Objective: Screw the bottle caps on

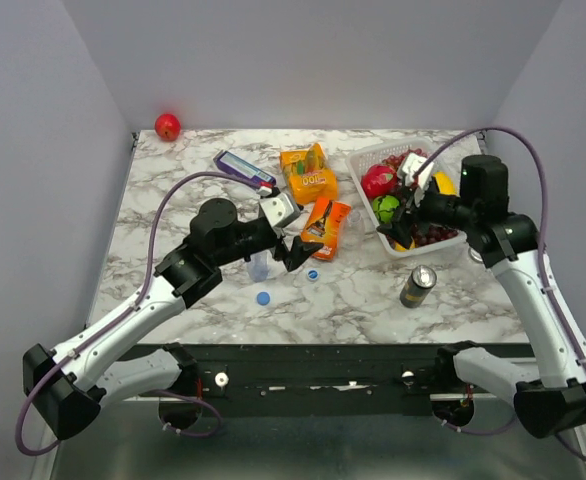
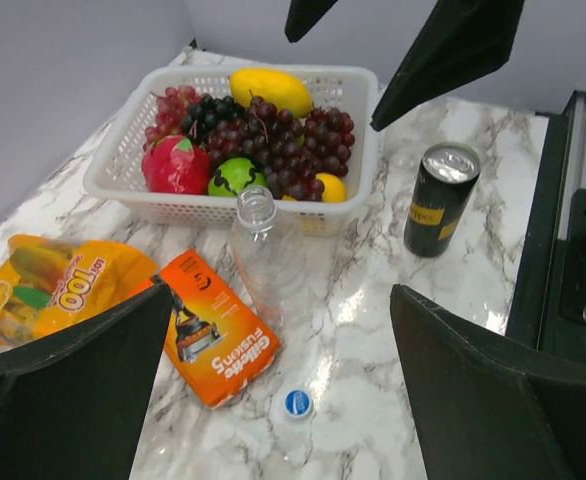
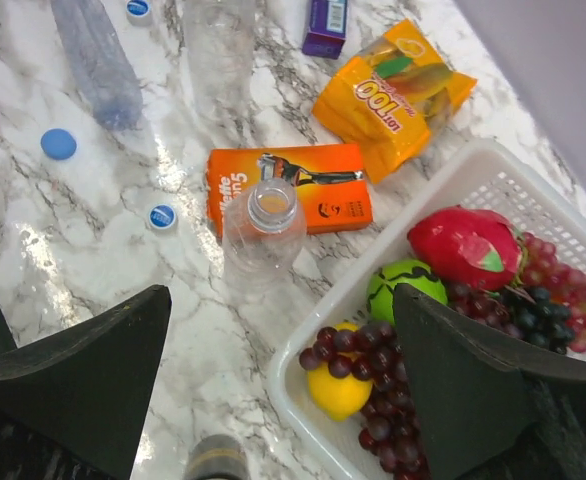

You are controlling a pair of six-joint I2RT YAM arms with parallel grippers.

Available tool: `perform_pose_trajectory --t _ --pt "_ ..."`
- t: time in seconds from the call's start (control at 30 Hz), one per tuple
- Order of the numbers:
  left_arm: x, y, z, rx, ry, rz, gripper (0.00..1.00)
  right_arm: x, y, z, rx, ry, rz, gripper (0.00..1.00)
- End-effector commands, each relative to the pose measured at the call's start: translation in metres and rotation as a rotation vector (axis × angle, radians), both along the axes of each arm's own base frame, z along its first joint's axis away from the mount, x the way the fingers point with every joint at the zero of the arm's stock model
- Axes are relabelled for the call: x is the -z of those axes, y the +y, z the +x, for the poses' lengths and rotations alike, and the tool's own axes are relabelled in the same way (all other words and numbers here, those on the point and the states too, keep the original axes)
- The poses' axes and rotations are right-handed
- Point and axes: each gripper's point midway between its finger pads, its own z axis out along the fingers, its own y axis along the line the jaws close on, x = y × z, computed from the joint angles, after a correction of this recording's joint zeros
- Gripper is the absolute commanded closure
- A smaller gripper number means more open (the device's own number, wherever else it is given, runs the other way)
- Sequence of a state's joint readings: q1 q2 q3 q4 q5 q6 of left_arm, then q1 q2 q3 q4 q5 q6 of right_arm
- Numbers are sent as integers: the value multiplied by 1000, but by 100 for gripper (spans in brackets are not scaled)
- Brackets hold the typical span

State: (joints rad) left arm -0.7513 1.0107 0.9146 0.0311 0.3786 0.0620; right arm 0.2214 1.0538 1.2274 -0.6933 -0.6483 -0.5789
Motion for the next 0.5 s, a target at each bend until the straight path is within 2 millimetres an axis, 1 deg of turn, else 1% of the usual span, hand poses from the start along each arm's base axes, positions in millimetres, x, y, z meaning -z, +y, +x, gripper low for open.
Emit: perform_pose_trajectory --t 0.0,0.03,0.1,0.13,0.23,0.37,0.47 --pt "9 17 -6 20 -40 116 1 19 17 25 20 3 -27 2" --pt "7 19 -4 13 -51 118 1 21 23 27 4 8 -25 2" --pt "6 24 1 -5 -48 118 1 28 29 31 -7 30 -23 2" --pt "6 26 2 -11 -42 112 1 35 35 35 -22 45 -24 2" --pt "7 29 7 -24 -19 94 1 46 46 40 -48 57 -27 2" --pt "8 32 6 -21 4 74 1 57 53 54 -38 71 -41 4" --pt "8 35 7 -29 7 75 1 63 54 64 -19 75 -47 5"
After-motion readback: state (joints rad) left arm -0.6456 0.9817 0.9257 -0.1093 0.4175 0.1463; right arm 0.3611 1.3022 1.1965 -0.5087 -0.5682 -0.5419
